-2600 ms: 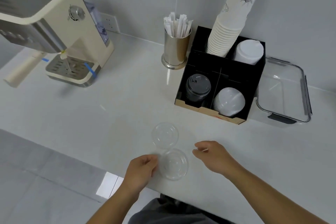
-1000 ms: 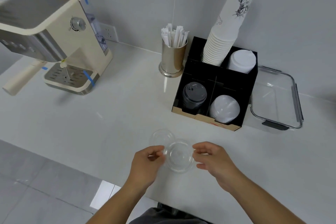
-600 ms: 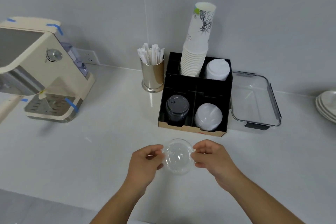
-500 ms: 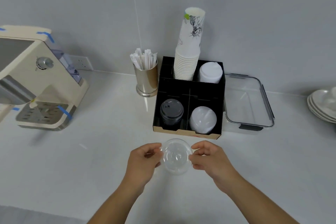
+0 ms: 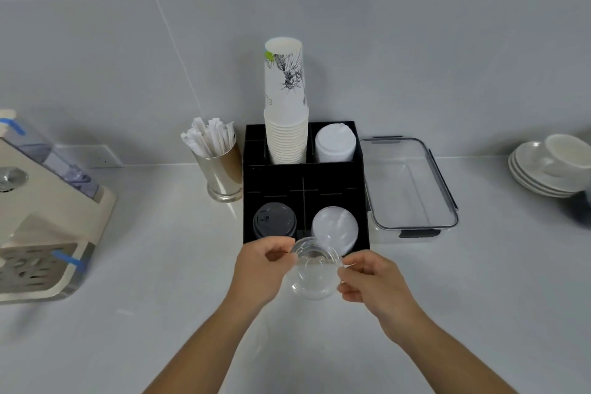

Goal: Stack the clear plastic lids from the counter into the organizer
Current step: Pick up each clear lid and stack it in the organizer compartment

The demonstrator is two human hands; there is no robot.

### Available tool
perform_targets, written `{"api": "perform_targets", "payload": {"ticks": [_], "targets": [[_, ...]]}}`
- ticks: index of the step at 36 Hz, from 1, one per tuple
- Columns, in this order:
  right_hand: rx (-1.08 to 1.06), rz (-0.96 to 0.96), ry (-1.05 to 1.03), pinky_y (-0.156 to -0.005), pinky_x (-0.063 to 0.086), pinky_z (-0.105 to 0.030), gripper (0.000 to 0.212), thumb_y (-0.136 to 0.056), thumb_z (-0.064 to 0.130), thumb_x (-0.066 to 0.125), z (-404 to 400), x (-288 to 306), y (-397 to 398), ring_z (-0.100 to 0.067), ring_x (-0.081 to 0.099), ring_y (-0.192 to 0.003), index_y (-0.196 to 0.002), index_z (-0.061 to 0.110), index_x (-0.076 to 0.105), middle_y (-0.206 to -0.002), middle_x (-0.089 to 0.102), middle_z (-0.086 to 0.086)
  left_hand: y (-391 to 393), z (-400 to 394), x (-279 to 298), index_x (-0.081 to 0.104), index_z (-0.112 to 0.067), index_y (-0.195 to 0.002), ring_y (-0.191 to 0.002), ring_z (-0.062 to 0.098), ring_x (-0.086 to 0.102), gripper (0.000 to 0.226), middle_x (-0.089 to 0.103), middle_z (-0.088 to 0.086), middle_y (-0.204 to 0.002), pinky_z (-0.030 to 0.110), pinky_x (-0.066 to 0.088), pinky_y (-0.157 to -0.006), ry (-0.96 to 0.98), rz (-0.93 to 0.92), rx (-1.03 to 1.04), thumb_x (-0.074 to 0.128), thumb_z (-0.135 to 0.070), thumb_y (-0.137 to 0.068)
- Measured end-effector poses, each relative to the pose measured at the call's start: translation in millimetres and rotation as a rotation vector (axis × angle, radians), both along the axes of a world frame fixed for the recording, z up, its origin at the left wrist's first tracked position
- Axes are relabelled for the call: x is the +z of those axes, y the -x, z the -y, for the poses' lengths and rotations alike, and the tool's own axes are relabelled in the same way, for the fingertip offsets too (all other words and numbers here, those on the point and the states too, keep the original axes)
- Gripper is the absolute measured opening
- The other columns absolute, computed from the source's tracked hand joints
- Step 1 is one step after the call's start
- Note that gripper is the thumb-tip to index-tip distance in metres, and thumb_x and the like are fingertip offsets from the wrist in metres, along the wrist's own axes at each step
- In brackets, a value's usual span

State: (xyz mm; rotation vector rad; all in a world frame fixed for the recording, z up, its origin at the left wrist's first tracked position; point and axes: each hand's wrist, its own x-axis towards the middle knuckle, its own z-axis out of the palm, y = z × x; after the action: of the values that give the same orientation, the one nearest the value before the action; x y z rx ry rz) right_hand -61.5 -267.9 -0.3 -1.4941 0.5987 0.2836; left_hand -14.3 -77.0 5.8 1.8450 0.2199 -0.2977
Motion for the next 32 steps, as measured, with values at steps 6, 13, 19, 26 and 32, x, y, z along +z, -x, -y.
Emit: {"api": "perform_targets", "payload": {"ticks": [6, 13, 19, 26, 32], "targets": [[-0.087, -0.008, -0.020, -0.059, 0.058, -0.028, 0.009, -0.083, 0.003, 0.073, 7.8, -3.9, -13.5, -0.019, 0.069, -0.061, -0.091, 0.002, 0.068, -0.071, 0.068, -0.009, -32.6, 14.0, 1.9, 0.070, -0.041, -0.076, -0.076, -0.008, 0.070, 0.038, 0.074, -0.025, -0.072, 0.008, 0.053, -0.067, -0.117, 0.051, -0.165, 0.071, -0.005, -0.085], [-0.186, -0.023, -0.050, -0.061, 0.058, -0.031, 0.009, -0.082, 0.000, 0.073, 14.8, -14.5, -28.9, -0.022, 0.069, -0.062, -0.089, 0.002, 0.067, -0.071, 0.068, -0.010, -61.7, 34.0, -1.4, 0.078, -0.025, -0.094, -0.084, 0.001, 0.069, 0.022, 0.073, -0.013, -0.086, 0.003, 0.049, -0.062, -0.207, 0.092, -0.272, 0.070, -0.006, -0.085], [-0.241, -0.026, -0.025, -0.065, 0.059, -0.034, 0.009, -0.086, 0.002, 0.068, 19.9, -24.4, -38.9, -0.024, 0.071, -0.067, -0.092, 0.008, 0.066, -0.080, 0.072, -0.018, -83.0, 45.8, -5.9, 0.077, -0.018, -0.107, -0.094, 0.011, 0.071, 0.024, 0.076, -0.004, -0.099, 0.023, 0.055, -0.090, -0.316, 0.079, -0.408, 0.070, -0.015, -0.084], [-0.247, -0.022, 0.086, -0.066, 0.061, -0.030, 0.020, -0.088, 0.006, 0.067, 21.8, -33.2, -48.5, -0.026, 0.074, -0.072, -0.106, 0.014, 0.065, -0.084, 0.072, -0.018, -101.4, 59.1, -11.3, 0.072, -0.014, -0.092, -0.093, 0.013, 0.067, 0.020, 0.074, -0.002, -0.096, 0.042, 0.056, -0.092, -0.427, 0.104, -0.618, 0.062, -0.027, -0.080], [-0.216, -0.022, 0.188, -0.069, 0.063, -0.031, 0.022, -0.089, 0.007, 0.066, 21.4, -34.7, -55.4, -0.024, 0.075, -0.072, -0.105, 0.021, 0.063, -0.084, 0.071, -0.010, -110.0, 65.3, -16.4, 0.066, -0.009, -0.118, -0.113, 0.022, 0.058, 0.043, 0.062, 0.003, -0.124, 0.043, 0.050, -0.098, -0.553, 0.156, -0.818, 0.071, -0.033, -0.082]]}}
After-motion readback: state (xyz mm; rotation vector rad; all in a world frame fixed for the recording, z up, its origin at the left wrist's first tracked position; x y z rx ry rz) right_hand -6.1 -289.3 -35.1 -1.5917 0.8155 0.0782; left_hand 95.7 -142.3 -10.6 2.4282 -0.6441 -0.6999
